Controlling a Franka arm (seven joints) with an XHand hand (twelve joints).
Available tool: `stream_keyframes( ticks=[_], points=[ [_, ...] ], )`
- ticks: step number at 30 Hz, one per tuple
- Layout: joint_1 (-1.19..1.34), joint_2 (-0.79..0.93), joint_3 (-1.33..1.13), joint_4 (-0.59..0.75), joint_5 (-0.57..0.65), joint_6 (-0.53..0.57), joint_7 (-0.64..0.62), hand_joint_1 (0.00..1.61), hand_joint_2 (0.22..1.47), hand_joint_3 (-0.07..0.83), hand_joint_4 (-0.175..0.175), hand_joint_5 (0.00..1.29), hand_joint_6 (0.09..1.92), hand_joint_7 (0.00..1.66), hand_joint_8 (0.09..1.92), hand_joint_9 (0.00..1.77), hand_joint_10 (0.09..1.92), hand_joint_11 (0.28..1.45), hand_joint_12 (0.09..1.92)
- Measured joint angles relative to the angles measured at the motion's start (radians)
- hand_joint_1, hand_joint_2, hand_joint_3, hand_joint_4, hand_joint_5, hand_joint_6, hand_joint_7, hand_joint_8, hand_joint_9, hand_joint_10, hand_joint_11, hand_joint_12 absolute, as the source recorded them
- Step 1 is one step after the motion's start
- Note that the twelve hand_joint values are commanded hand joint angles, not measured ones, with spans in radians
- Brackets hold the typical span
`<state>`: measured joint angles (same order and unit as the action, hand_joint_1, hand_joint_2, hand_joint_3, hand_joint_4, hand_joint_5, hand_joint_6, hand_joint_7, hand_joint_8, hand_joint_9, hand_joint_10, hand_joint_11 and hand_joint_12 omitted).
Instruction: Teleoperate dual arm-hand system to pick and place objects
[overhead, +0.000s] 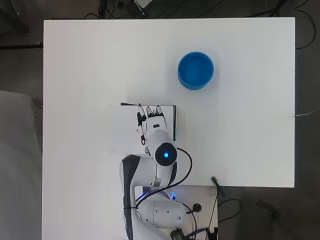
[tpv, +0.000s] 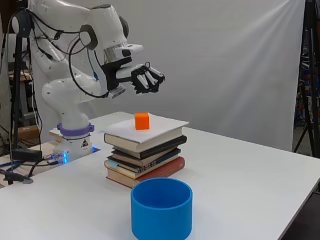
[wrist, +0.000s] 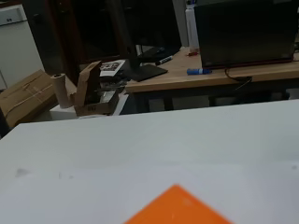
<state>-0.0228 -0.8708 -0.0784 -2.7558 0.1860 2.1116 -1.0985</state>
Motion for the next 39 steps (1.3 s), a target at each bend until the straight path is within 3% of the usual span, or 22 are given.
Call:
stream_keyframes(
  ticks=[1, 2, 3, 4, 6, 10, 15, 19, 25, 27, 28, 29, 30, 31, 32, 33, 35, 39],
  points=[
    [-0.003, -0.003, 0.011, 0.024, -0.022, -0.002, 0.034, 0.59, 1.15, -0.008, 0.067, 0.55, 0.64, 0.87, 1.1, 1.09, 1.31, 0.78, 1.41],
    [-0.005, 0.0, 0.02, 0.045, -0.044, -0.004, 0.067, 0.42, 1.09, -0.008, 0.049, 0.46, 0.35, 0.67, 0.65, 0.81, 0.83, 0.62, 0.91],
    [-0.007, 0.012, 0.026, 0.066, -0.06, -0.011, 0.094, 0.26, 1.02, -0.008, 0.05, 0.36, 0.18, 0.49, 0.35, 0.6, 0.47, 0.53, 0.52],
    [-0.007, 0.03, 0.029, 0.089, -0.07, -0.026, 0.116, 0.17, 0.98, -0.006, 0.059, 0.29, 0.09, 0.39, 0.17, 0.5, 0.25, 0.5, 0.28],
    [-0.008, 0.082, 0.034, 0.134, -0.081, -0.075, 0.14, 0.05, 0.91, -0.015, 0.07, 0.22, 0.09, 0.31, 0.09, 0.43, 0.09, 0.49, 0.09],
    [-0.009, 0.142, 0.059, 0.136, -0.1, -0.112, 0.173, 0.0, 0.85, -0.024, 0.075, 0.19, 0.09, 0.26, 0.09, 0.4, 0.09, 0.49, 0.09],
    [-0.006, 0.056, 0.097, -0.024, -0.125, 0.004, 0.211, 0.0, 0.77, -0.019, 0.078, 0.24, 0.09, 0.3, 0.09, 0.44, 0.09, 0.5, 0.09],
    [0.004, -0.04, 0.113, -0.16, -0.099, 0.1, 0.203, 0.0, 0.82, 0.009, 0.075, 0.26, 0.09, 0.31, 0.09, 0.43, 0.09, 0.5, 0.09],
    [0.012, -0.078, 0.105, -0.233, -0.043, 0.123, 0.149, 0.0, 0.85, 0.014, 0.064, 0.23, 0.09, 0.31, 0.09, 0.43, 0.09, 0.49, 0.09],
    [0.013, -0.076, 0.107, -0.262, -0.031, 0.127, 0.155, 0.07, 0.9, 0.018, 0.072, 0.29, 0.09, 0.38, 0.09, 0.47, 0.09, 0.51, 0.09],
    [0.013, -0.08, 0.108, -0.272, -0.024, 0.121, 0.162, 0.37, 1.03, -0.002, 0.11, 0.46, 0.48, 0.6, 0.11, 0.67, 0.09, 0.62, 0.09],
    [0.013, -0.088, 0.108, -0.276, -0.021, 0.108, 0.166, 0.71, 1.12, -0.023, 0.06, 0.65, 0.75, 0.71, 0.61, 0.79, 0.53, 0.72, 0.22],
    [0.009, -0.099, 0.11, -0.278, -0.02, 0.095, 0.163, 0.87, 1.14, -0.021, 0.094, 0.78, 0.91, 0.78, 1.06, 0.89, 1.06, 0.74, 0.7],
    [-0.002, -0.111, 0.118, -0.281, -0.014, 0.086, 0.145, 0.93, 1.15, -0.013, 0.129, 0.84, 1.0, 0.82, 1.34, 0.96, 1.42, 0.72, 1.1],
    [-0.022, -0.12, 0.134, -0.284, -0.001, 0.082, 0.113, 0.96, 1.16, -0.005, 0.151, 0.86, 1.07, 0.84, 1.51, 1.0, 1.64, 0.7, 1.36],
    [-0.05, -0.126, 0.153, -0.286, 0.019, 0.083, 0.07, 0.96, 1.16, -0.002, 0.164, 0.87, 1.11, 0.86, 1.59, 1.04, 1.75, 0.71, 1.53],
    [-0.123, -0.136, 0.196, -0.278, 0.061, 0.084, -0.036, 0.95, 1.18, 0.001, 0.173, 0.84, 1.18, 0.91, 1.68, 1.16, 1.85, 0.8, 1.69],
    [-0.215, -0.102, 0.196, -0.169, 0.069, 0.016, -0.151, 0.94, 1.2, 0.001, 0.175, 0.81, 1.23, 1.01, 1.74, 1.3, 1.88, 0.95, 1.77]
  ],
)
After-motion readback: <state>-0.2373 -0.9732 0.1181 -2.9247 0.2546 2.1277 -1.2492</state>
